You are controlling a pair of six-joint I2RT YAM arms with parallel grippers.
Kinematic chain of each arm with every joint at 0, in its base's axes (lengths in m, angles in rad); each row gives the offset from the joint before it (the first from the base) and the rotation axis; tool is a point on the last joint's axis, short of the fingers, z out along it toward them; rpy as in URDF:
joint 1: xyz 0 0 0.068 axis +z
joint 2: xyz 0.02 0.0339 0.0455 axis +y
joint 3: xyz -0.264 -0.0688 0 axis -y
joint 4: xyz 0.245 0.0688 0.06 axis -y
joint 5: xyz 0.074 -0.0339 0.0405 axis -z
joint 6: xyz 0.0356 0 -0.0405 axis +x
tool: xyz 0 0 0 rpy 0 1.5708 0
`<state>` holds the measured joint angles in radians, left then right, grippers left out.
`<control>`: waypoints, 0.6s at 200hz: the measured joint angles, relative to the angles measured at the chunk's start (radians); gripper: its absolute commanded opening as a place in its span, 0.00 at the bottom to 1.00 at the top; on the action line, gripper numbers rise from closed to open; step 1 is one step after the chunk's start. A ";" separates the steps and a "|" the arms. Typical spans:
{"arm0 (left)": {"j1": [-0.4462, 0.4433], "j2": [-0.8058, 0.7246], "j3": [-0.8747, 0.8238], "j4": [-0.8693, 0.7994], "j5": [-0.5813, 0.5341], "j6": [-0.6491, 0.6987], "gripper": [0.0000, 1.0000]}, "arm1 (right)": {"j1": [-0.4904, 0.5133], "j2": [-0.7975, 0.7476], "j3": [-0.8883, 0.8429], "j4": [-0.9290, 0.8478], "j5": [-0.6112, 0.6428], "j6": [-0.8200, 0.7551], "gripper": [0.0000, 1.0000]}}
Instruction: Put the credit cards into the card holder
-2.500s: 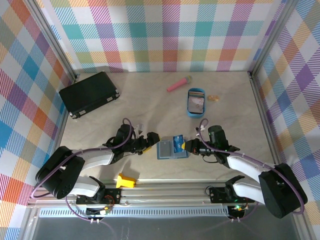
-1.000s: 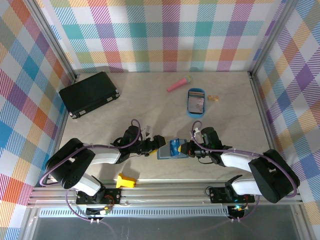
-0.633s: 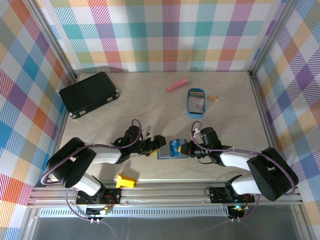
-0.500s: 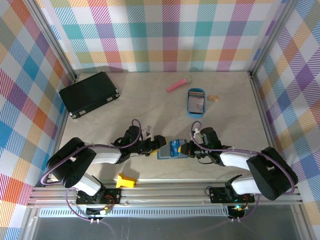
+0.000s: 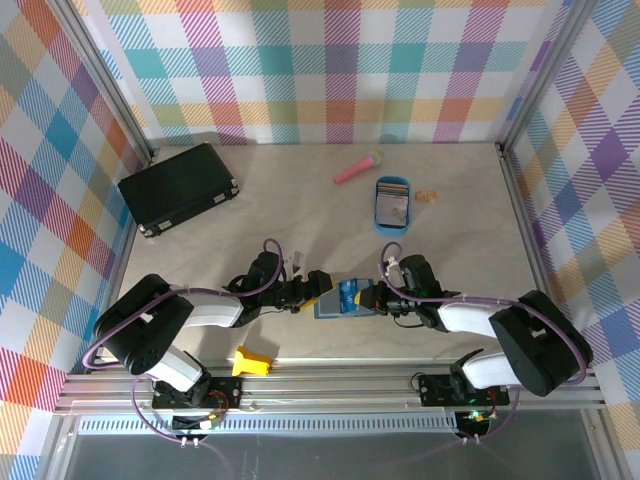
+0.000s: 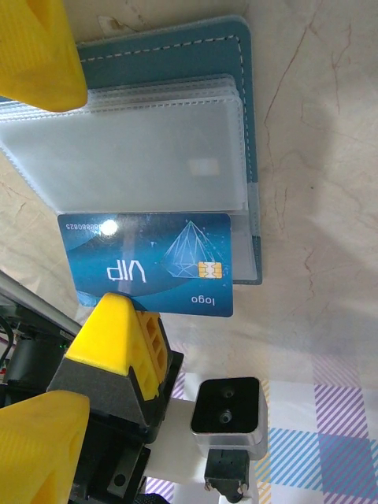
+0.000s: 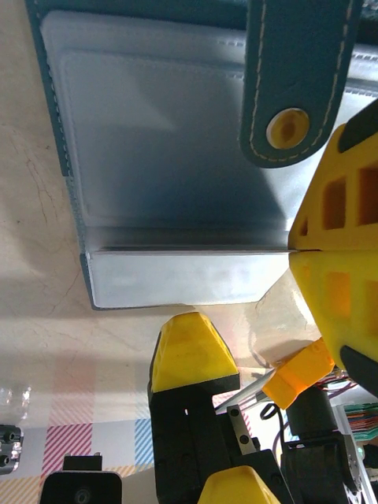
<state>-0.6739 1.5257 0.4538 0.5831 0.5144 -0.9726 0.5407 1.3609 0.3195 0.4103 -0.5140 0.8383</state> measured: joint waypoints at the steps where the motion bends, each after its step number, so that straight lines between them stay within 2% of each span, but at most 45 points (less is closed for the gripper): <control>1: 0.000 0.000 0.000 0.000 0.000 0.000 0.91 | 0.000 0.000 0.000 0.000 0.000 0.000 0.00; 120: 0.000 0.005 0.000 0.001 -0.003 -0.001 0.91 | 0.009 0.023 0.000 0.024 0.016 0.042 0.01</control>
<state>-0.6739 1.5307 0.4534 0.5838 0.5114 -0.9737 0.5499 1.3842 0.3195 0.4343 -0.4976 0.8799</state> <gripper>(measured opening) 0.912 0.040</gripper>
